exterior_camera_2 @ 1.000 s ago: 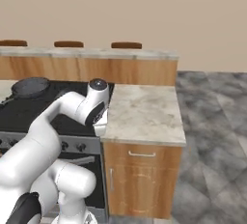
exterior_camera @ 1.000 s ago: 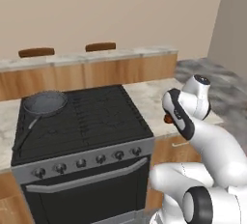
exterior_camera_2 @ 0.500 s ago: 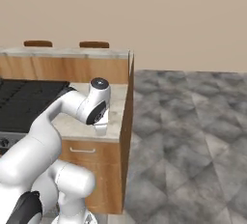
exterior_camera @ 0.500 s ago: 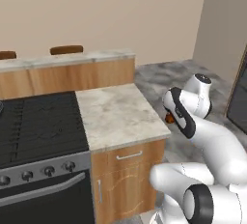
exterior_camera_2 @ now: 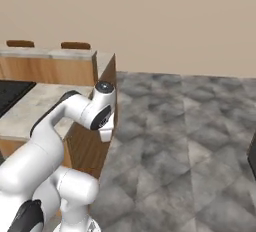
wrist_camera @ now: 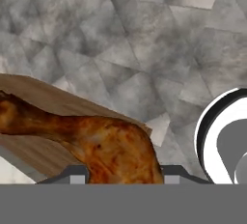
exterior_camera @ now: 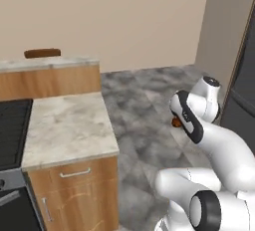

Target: Take the chicken drumsticks from the pan and place one on each plate on the dining counter.

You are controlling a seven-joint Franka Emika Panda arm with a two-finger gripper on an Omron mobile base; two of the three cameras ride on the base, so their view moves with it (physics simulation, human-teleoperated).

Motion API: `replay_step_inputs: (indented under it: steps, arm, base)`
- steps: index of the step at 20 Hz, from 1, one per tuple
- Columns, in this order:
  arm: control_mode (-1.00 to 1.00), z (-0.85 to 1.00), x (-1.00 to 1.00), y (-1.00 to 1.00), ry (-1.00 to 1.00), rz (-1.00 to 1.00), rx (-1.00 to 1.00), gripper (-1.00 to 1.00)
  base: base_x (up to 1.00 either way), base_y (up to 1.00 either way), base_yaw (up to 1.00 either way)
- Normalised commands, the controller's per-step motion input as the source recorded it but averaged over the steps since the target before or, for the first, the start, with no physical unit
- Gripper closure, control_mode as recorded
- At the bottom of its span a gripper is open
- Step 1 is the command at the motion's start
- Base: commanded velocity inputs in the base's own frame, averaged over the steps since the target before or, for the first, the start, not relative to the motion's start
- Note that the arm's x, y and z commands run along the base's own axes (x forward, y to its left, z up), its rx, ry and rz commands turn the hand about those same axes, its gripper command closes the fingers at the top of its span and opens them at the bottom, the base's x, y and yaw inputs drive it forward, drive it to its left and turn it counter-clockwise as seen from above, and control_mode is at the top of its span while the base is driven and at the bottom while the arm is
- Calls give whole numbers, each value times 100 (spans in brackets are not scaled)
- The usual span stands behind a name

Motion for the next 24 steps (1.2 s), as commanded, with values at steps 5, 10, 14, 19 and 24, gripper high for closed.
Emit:
replay_step_inputs:
  steps: [5,10,14,19,24]
  arm:
    - [100,0,0,0,0,0,0,100]
    - [100,0,0,0,0,0,0,100]
    - [100,0,0,0,0,0,0,100]
    - [100,0,0,0,0,0,0,100]
    - [100,0,0,0,0,0,0,100]
  base:
    - [92,-97,28]
    - [100,-88,28]
    - [100,-85,28]
    - [100,-66,32]
    - [100,-48,36]
